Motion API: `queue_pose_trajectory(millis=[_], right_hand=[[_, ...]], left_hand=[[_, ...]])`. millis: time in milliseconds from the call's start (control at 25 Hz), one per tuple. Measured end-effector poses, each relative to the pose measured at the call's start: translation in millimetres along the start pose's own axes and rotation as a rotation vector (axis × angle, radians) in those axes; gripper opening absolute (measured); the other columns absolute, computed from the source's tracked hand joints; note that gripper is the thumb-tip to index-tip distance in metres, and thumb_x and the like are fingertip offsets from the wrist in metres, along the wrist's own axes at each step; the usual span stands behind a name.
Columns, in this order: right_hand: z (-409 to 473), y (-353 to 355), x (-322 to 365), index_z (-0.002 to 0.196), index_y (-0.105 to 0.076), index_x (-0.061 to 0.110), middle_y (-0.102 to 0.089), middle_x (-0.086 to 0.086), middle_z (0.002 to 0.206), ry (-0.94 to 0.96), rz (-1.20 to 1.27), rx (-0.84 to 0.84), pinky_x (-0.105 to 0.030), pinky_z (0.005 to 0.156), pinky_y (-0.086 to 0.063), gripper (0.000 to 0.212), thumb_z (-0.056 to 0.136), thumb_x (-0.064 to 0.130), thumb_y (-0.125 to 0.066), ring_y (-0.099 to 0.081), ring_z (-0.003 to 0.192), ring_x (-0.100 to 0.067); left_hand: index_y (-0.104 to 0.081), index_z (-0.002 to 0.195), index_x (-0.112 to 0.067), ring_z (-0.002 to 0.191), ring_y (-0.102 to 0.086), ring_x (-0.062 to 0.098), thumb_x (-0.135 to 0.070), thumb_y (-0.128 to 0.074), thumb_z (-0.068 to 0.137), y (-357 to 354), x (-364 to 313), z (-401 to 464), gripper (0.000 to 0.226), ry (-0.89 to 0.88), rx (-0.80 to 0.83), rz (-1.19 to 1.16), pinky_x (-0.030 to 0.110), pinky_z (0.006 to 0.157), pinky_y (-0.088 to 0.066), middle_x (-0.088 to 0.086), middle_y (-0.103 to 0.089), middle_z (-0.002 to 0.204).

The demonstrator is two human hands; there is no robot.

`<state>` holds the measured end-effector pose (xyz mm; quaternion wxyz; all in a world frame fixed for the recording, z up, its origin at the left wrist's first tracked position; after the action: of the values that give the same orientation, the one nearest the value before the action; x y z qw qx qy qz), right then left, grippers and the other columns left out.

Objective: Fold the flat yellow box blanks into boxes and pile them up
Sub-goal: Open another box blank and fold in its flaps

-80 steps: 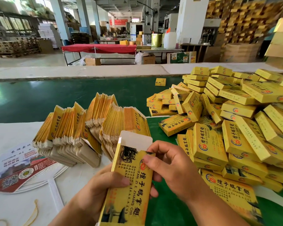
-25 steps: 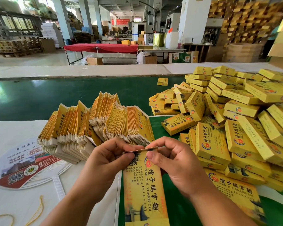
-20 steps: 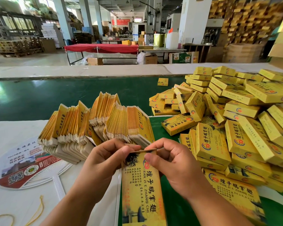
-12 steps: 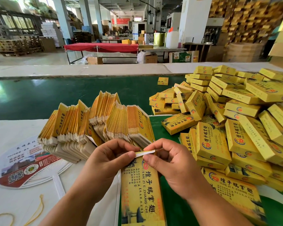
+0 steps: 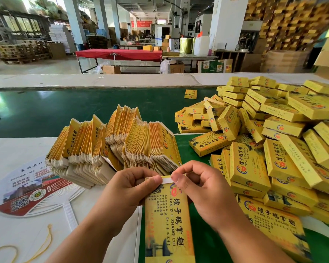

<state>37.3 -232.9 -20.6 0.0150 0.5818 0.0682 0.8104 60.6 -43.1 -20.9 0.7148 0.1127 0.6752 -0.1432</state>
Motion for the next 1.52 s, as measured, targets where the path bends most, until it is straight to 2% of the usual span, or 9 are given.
queue_pose_trajectory(millis=[320,560,840,920,1040,1120,1320,1440,1520], right_hand=[[0,0,0,0.083,-0.069,0.024,-0.071,-0.012,0.07,0.012,-0.008,-0.038,-0.054,0.062,-0.055,0.02,0.079,0.044,-0.069,-0.068,0.067,-0.033],[1,2,1,0.085,-0.069,0.021,-0.073,-0.01,0.073,-0.01,0.001,-0.058,-0.042,0.06,-0.061,0.015,0.086,0.035,-0.071,-0.072,0.068,-0.024],[-1,0,8,0.093,-0.068,0.024,-0.071,-0.006,0.081,0.048,-0.075,-0.074,-0.042,0.066,-0.058,0.023,0.091,0.044,-0.058,-0.069,0.076,-0.023],[-2,0,10,0.109,-0.066,0.028,-0.071,0.004,0.094,0.092,-0.099,-0.05,-0.034,0.076,-0.058,0.019,0.096,0.031,-0.052,-0.068,0.091,-0.015],[-5,1,16,0.128,-0.059,0.029,-0.062,0.017,0.125,0.2,-0.269,0.014,-0.015,0.098,-0.042,0.046,0.088,0.006,-0.055,-0.053,0.122,-0.001],[-6,-1,17,0.133,-0.056,0.025,-0.054,0.014,0.138,0.279,-0.398,0.046,-0.022,0.109,-0.037,0.05,0.085,0.012,-0.066,-0.043,0.133,-0.002],[-3,0,18,0.113,-0.069,0.024,-0.062,0.014,0.111,0.276,-0.41,0.0,-0.027,0.094,-0.048,0.033,0.083,0.038,-0.066,-0.057,0.113,-0.006],[-3,1,18,0.104,-0.072,0.024,-0.065,0.015,0.096,0.283,-0.42,0.007,-0.019,0.08,-0.048,0.029,0.083,0.043,-0.065,-0.061,0.094,-0.006],[-3,1,16,0.1,-0.072,0.023,-0.068,0.012,0.09,0.228,-0.364,0.008,-0.02,0.074,-0.051,0.028,0.084,0.045,-0.065,-0.062,0.085,-0.008]], left_hand=[[-0.071,0.088,-0.003,0.069,-0.071,0.02,-0.034,-0.074,0.077,0,2,0,0.033,-0.001,0.013,-0.008,0.022,0.056,-0.052,0.016,-0.073,0.076],[-0.071,0.091,-0.009,0.071,-0.071,0.019,-0.039,-0.066,0.083,-1,1,-2,0.032,0.01,0.01,0.037,0.021,0.058,-0.052,0.013,-0.074,0.08],[-0.074,0.094,-0.016,0.082,-0.068,0.041,-0.03,-0.063,0.08,-4,-9,-4,0.022,0.016,-0.101,-0.072,0.053,0.077,-0.05,0.028,-0.071,0.092],[-0.075,0.082,-0.015,0.07,-0.064,0.037,-0.027,-0.062,0.078,-4,-14,-5,0.018,0.034,-0.17,-0.145,0.046,0.069,-0.049,0.029,-0.067,0.083],[-0.069,0.076,-0.009,0.043,-0.063,0.024,-0.016,-0.057,0.089,-3,-19,-7,0.018,0.079,-0.233,-0.207,0.023,0.04,-0.05,0.017,-0.066,0.059],[-0.065,0.077,-0.006,0.035,-0.061,0.014,-0.012,-0.053,0.094,1,-18,-7,0.021,0.074,-0.239,-0.147,0.014,0.033,-0.044,0.009,-0.065,0.049],[-0.072,0.057,-0.015,0.042,-0.058,0.003,-0.01,-0.058,0.088,6,-18,-3,0.035,0.002,-0.235,0.005,0.011,0.044,-0.045,-0.004,-0.066,0.051],[-0.074,0.077,-0.01,0.057,-0.067,0.014,0.0,-0.055,0.091,4,-6,-3,0.026,-0.024,-0.302,0.048,0.024,0.051,-0.054,0.0,-0.072,0.063],[-0.074,0.078,-0.018,0.07,-0.072,0.017,-0.015,-0.046,0.099,-2,-7,-3,0.035,-0.125,-0.316,0.05,0.02,0.058,-0.057,0.002,-0.076,0.075]])
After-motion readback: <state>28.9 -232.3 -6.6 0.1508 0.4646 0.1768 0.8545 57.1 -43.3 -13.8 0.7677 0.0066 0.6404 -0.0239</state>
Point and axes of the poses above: each hand's wrist, its own z-axis towards the middle knuckle, its own y-axis out of the back of the hand, x = y × z, the point moved 1 cm from there along z, towards the middle knuckle
